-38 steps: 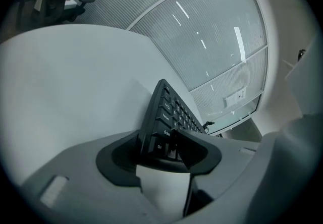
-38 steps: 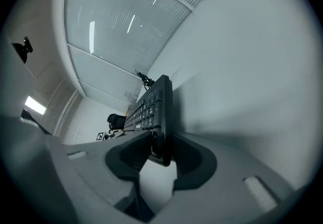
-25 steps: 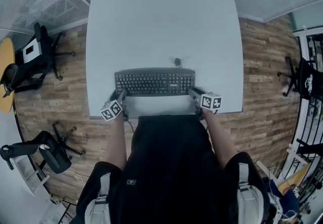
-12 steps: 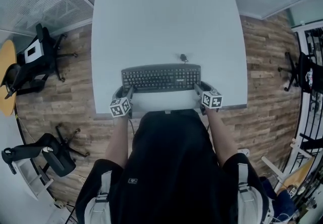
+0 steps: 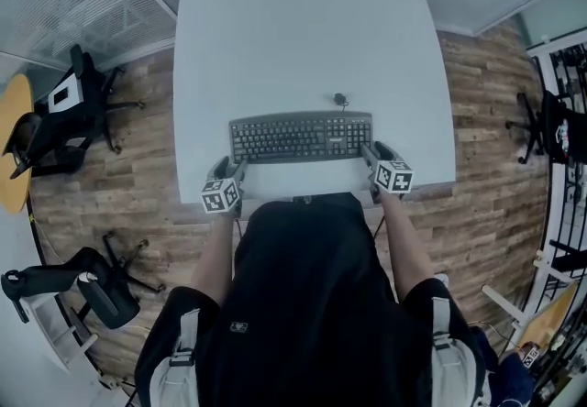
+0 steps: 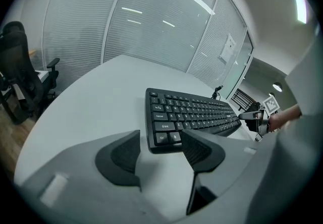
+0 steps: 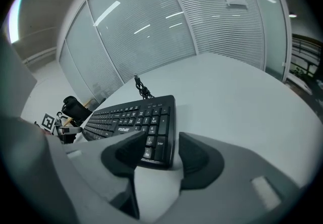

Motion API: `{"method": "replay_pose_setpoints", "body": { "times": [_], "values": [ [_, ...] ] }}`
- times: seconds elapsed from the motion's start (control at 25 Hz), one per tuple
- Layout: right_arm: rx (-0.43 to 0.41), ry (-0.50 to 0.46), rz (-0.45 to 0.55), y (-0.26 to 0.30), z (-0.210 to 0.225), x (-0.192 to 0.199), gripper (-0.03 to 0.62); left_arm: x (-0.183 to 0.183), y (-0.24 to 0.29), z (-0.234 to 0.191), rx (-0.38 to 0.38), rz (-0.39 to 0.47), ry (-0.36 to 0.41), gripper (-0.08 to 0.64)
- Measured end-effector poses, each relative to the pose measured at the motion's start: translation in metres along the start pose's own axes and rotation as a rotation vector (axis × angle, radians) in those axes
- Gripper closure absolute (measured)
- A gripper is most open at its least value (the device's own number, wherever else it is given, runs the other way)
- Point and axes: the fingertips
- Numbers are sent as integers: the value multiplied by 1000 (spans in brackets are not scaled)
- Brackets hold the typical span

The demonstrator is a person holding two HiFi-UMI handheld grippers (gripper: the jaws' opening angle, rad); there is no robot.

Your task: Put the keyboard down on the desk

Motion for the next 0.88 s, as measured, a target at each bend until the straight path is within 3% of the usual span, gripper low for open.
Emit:
{"method": "replay_pose_setpoints", "body": {
  "times": [0.36,0.56,0.76,0.88],
  "values": [
    [-3,-12,18,-11,-13,4,385,-17,-22,-13,3,87,-26,320],
    [-33,7,23,-26,-13,10,387,-26,-29,1,49,127,-32,465],
    [-153,-27,5,-38,-34,16,584,-32,-31,17,146,141,-37,546],
    [-211,-121,-41,-42,-51,21,589,-37,-30,29,200,122,-10,549]
  ]
}}
Point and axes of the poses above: the fingertips, and each gripper's own axes: y forward along the fingers, z to its right, x out of its underside, and after that the axes turned 4 degrees about z, right-handed
